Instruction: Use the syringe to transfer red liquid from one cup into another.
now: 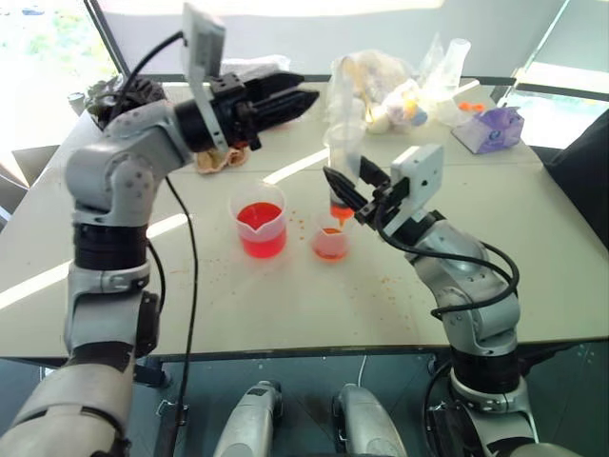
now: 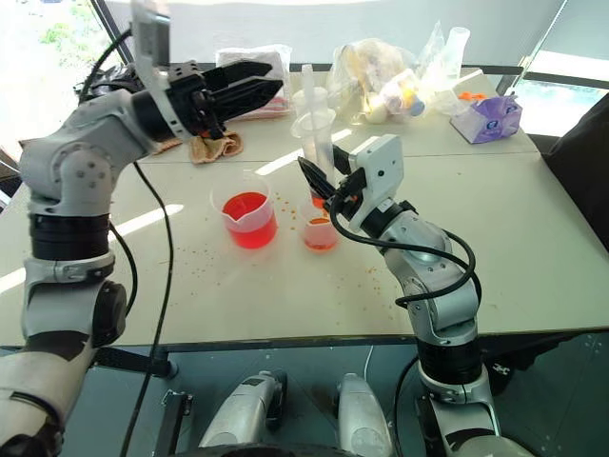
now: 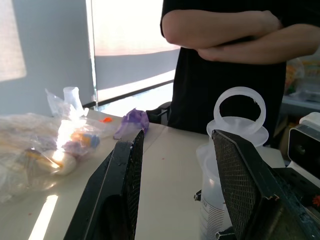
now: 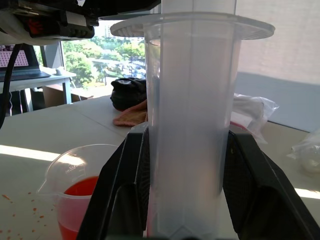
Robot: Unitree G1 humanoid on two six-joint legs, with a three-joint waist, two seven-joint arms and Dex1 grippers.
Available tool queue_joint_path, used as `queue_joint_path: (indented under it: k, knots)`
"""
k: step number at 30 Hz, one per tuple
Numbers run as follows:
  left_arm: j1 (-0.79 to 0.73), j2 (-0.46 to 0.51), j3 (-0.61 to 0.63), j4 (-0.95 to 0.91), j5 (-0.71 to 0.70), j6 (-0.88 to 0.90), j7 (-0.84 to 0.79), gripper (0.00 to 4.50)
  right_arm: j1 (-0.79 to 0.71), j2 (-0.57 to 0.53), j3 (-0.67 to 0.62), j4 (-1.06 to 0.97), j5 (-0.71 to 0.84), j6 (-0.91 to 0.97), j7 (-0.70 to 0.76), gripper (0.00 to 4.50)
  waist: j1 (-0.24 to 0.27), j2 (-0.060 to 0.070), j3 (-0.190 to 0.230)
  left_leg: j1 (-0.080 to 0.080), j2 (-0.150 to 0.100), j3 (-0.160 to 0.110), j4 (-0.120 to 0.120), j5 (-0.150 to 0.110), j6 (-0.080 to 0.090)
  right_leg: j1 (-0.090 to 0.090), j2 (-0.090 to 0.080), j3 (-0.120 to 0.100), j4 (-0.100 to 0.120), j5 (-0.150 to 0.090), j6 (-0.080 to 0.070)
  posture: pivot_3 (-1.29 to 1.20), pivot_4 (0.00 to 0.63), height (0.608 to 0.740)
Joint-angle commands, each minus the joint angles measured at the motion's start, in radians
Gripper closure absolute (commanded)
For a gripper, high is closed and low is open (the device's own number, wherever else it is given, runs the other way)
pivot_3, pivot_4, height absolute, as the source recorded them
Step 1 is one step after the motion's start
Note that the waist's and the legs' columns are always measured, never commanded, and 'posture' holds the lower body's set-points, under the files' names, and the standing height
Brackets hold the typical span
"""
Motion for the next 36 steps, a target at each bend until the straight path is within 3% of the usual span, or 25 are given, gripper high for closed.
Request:
queue_joint_path:
  k: [1, 26, 30, 36]
  knots:
    - [-0.045, -0.003, 0.006, -0.022, 0.002, -0.015, -0.029, 2.22, 0.005, -0.002, 0.002, -0.039, -0.003, -0.036, -0.007, 3.10, 0.001, 0.000, 0.000, 0.000, 0.000, 0.000, 0.000, 0.000, 0.000, 0.000, 0.000, 0.000, 0.000, 0.000, 0.000, 0.00, 0.150, 0.736]
    - [-0.072, -0.090, -0.060, 0.110, 0.097, -0.060, -0.152, 2.22, -0.033, -0.023, 0.028, 0.029, -0.020, -0.083, 0.031, 3.10, 0.004, 0.000, 0.000, 0.000, 0.000, 0.000, 0.000, 0.000, 0.000, 0.000, 0.001, 0.000, 0.000, 0.000, 0.000, 0.00, 0.150, 0.736]
    - [-0.077, -0.099, -0.066, 0.139, 0.120, -0.072, -0.166, 3.27, -0.038, -0.026, 0.028, 0.038, -0.023, -0.091, 0.038, 3.10, 0.004, 0.000, 0.000, 0.000, 0.000, 0.000, 0.000, 0.000, 0.000, 0.000, 0.001, 0.000, 0.000, 0.000, 0.000, 0.00, 0.150, 0.736]
    - [-0.063, -0.103, -0.079, 0.135, 0.139, -0.073, -0.187, 4.48, -0.049, -0.026, 0.027, 0.047, -0.029, -0.101, 0.044, 3.10, 0.003, 0.000, 0.000, 0.000, 0.000, 0.000, 0.000, 0.000, 0.000, 0.000, 0.001, 0.000, 0.000, 0.000, 0.000, 0.00, 0.150, 0.736]
